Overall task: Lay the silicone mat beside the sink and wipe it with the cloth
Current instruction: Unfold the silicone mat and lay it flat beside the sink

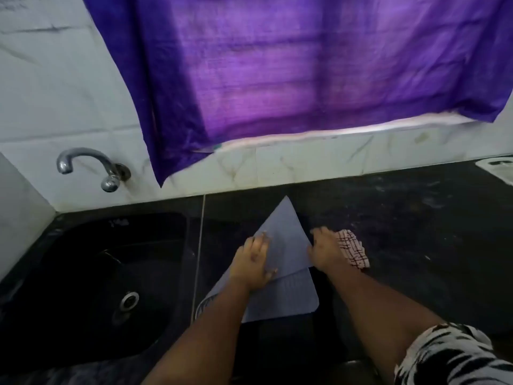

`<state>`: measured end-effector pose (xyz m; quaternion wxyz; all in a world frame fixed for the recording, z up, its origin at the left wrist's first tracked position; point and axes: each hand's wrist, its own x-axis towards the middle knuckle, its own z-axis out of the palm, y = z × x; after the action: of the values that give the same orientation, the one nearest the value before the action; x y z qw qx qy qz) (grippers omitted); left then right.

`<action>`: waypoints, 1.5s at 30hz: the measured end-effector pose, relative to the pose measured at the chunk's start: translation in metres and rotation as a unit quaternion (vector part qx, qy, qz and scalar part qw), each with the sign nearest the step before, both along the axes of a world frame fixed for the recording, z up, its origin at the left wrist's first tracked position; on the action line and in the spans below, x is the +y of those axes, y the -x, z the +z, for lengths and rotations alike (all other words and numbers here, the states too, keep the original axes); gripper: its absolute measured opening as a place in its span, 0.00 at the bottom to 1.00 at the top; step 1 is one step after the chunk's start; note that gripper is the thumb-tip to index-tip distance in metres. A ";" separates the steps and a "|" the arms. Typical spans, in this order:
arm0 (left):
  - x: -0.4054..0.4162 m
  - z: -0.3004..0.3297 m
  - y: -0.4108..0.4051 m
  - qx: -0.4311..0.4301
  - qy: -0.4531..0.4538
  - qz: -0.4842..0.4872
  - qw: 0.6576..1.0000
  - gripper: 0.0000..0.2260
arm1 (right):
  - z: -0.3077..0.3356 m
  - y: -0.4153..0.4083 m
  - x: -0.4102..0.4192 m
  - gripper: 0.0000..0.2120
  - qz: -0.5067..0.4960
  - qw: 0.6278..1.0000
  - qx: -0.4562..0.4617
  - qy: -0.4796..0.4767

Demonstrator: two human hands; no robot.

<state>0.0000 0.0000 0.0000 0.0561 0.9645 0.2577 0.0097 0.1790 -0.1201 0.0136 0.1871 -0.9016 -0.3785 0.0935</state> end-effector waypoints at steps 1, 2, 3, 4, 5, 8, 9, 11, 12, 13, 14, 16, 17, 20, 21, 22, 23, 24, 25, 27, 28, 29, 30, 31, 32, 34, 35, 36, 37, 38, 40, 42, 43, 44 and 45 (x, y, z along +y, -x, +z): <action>-0.003 -0.006 -0.004 0.011 0.043 0.002 0.999 0.37 | -0.005 0.000 -0.002 0.20 -0.006 0.999 0.034 0.012; -0.006 -0.010 -0.008 0.022 0.084 0.017 0.996 0.36 | -0.009 0.001 -0.004 0.18 -0.007 0.998 0.060 0.021; -0.009 -0.014 -0.010 0.041 0.109 0.030 0.993 0.35 | -0.012 0.002 -0.005 0.18 -0.005 0.996 0.074 0.043; -0.012 -0.016 -0.013 0.055 0.121 0.039 0.990 0.35 | -0.015 0.003 -0.007 0.19 0.001 0.995 0.079 0.063; -0.013 -0.019 -0.015 0.068 0.124 0.042 0.989 0.34 | -0.017 0.003 -0.006 0.19 0.006 0.994 0.079 0.078; -0.016 -0.022 -0.019 0.076 0.119 0.040 0.989 0.27 | -0.020 -0.001 -0.002 0.20 0.005 0.993 0.086 0.080; -0.017 -0.024 -0.020 0.076 0.122 0.042 0.989 0.24 | -0.021 -0.002 0.000 0.20 -0.001 0.992 0.087 0.089; -0.020 -0.027 -0.023 0.076 0.126 0.047 0.988 0.22 | -0.020 -0.002 0.005 0.23 -0.018 0.992 0.080 0.098; -0.021 -0.027 -0.024 0.075 0.129 0.046 0.988 0.21 | -0.022 -0.002 0.007 0.26 -0.032 0.992 0.082 0.092; -0.022 -0.027 -0.024 0.077 0.129 0.046 0.988 0.22 | -0.023 -0.002 0.010 0.29 -0.053 0.991 0.093 0.081; -0.022 -0.028 -0.025 0.076 0.125 0.044 0.988 0.22 | -0.025 -0.001 0.013 0.31 -0.072 0.990 0.104 0.066; -0.025 -0.028 -0.024 0.069 0.118 0.037 0.990 0.21 | -0.026 0.003 0.018 0.23 -0.097 0.987 0.124 0.047; -0.026 -0.029 -0.025 0.066 0.119 0.042 0.990 0.19 | -0.026 0.004 0.021 0.19 -0.108 0.984 0.137 0.045; -0.026 -0.028 -0.028 0.070 0.124 0.037 0.989 0.20 | -0.023 0.007 0.028 0.18 -0.108 0.977 0.148 0.108; -0.024 -0.027 -0.029 0.085 0.119 0.023 0.989 0.23 | -0.020 0.007 0.032 0.19 -0.109 0.976 0.135 0.129; -0.021 -0.028 -0.030 0.090 0.112 0.009 0.990 0.26 | -0.016 0.007 0.037 0.20 -0.112 0.977 0.118 0.135; -0.017 -0.026 -0.030 0.090 0.119 0.004 0.989 0.29 | -0.010 0.008 0.042 0.20 -0.117 0.978 0.106 0.139; -0.013 -0.027 -0.030 0.084 0.129 0.004 0.988 0.34 | -0.005 0.009 0.048 0.20 -0.115 0.979 0.088 0.145; -0.009 -0.026 -0.031 0.077 0.139 0.004 0.987 0.37 | 0.003 0.011 0.055 0.20 -0.112 0.978 0.089 0.150; -0.003 -0.024 -0.031 0.061 0.151 0.013 0.987 0.41 | 0.017 0.018 0.074 0.20 -0.108 0.975 0.104 0.164; 0.001 -0.023 -0.032 0.050 0.157 0.019 0.986 0.42 | 0.026 0.020 0.084 0.20 -0.118 0.971 0.127 0.162; 0.006 -0.021 -0.030 0.037 0.161 0.024 0.986 0.42 | 0.034 0.023 0.096 0.20 -0.131 0.970 0.140 0.153; 0.012 -0.018 -0.028 0.017 0.158 0.030 0.987 0.43 | 0.044 0.026 0.106 0.21 -0.145 0.967 0.154 0.138; 0.020 -0.013 -0.025 -0.013 0.151 0.040 0.988 0.41 | 0.052 0.028 0.118 0.21 -0.161 0.966 0.163 0.121; 0.028 -0.007 -0.019 -0.056 0.145 0.054 0.986 0.38 | 0.060 0.030 0.132 0.21 -0.172 0.967 0.162 0.091; 0.049 0.003 -0.007 -0.169 0.151 0.099 0.969 0.24 | 0.075 0.040 0.160 0.20 -0.131 0.966 0.224 -0.004; 0.062 0.007 0.001 -0.225 0.169 0.141 0.949 0.17 | 0.081 0.047 0.171 0.21 -0.086 0.943 0.314 -0.066; 0.076 0.011 0.010 -0.269 0.199 0.199 0.921 0.13 | 0.086 0.056 0.179 0.24 -0.051 0.892 0.431 -0.122; 0.092 0.012 0.021 -0.294 0.228 0.265 0.890 0.12 | 0.088 0.061 0.184 0.26 -0.031 0.856 0.493 -0.152; 0.108 0.011 0.033 -0.296 0.245 0.328 0.863 0.15 | 0.089 0.063 0.187 0.27 -0.016 0.859 0.485 -0.162; 0.136 0.003 0.057 -0.233 0.227 0.422 0.846 0.23 | 0.084 0.056 0.184 0.26 -0.002 0.930 0.346 -0.121; 0.149 -0.005 0.072 -0.184 0.199 0.437 0.858 0.26 | 0.065 0.040 0.169 0.21 -0.033 0.972 0.217 -0.088; 0.151 -0.009 0.073 -0.184 0.194 0.416 0.869 0.26 | 0.053 0.031 0.157 0.21 -0.071 0.977 0.178 -0.091; 0.149 -0.012 0.071 -0.190 0.190 0.386 0.882 0.26 | 0.042 0.023 0.142 0.22 -0.123 0.979 0.132 -0.093; 0.145 -0.014 0.067 -0.193 0.185 0.357 0.895 0.25 | 0.031 0.017 0.125 0.25 -0.176 0.978 0.074 -0.080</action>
<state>-0.0668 0.1450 -0.0140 0.2751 0.7589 0.5661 0.1672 0.1621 0.0050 0.0446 0.2998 -0.9267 -0.2056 0.0950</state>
